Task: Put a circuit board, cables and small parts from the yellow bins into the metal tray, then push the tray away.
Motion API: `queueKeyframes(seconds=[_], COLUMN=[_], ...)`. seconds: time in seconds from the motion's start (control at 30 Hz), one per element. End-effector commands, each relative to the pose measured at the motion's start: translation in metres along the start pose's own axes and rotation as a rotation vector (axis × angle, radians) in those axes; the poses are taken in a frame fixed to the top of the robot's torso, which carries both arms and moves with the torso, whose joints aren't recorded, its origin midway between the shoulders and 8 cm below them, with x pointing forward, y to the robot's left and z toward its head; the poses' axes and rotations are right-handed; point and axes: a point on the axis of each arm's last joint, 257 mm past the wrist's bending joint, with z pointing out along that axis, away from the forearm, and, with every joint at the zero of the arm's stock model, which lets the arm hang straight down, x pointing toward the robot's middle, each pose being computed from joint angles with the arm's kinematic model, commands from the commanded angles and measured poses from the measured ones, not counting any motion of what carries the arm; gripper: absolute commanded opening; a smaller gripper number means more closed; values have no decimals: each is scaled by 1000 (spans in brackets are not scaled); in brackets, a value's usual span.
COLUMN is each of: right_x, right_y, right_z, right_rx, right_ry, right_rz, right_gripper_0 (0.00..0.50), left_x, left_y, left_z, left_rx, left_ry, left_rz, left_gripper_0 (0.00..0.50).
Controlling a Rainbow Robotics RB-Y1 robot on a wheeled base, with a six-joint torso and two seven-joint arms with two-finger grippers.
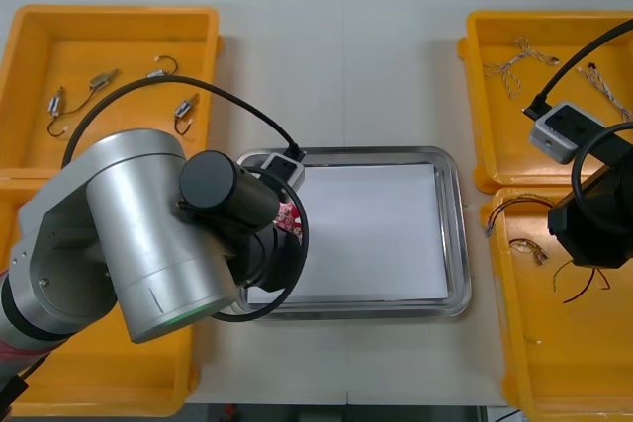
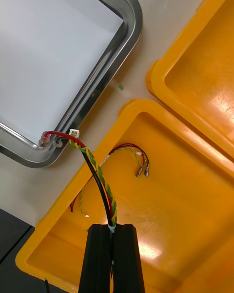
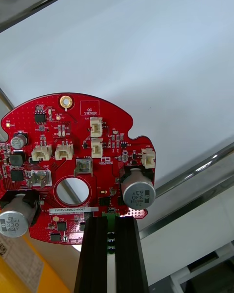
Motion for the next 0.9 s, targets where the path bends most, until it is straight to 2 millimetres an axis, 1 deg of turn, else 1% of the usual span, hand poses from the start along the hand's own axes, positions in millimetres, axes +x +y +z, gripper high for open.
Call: queueKeyframes(seconds=[0.03,0.23,0.5,0.67,0.9], right_x=[-9,-9,-9,-9,-9], right_y=[0,0,1,1,2], right_z=[-8,-8,-8,-8,-8], right_rx=[20,21,20,19,18], right_ry=[-32,-30,-32,-31,-34], right_rz=[-53,-56,-59,-62,-63], right_gripper_0=[0,0,0,0,0], left_x=[-12,-5,-3,3,12], left_y=[-28,-32,-39,-43,-47], left_z=[6,23,46,53,57], left_rx=[32,28,40,38,50], left_ry=[-50,-31,-25,-16,-4], left_rz=[-69,-73,-96,-98,-112], left_gripper_0=[0,0,0,0,0])
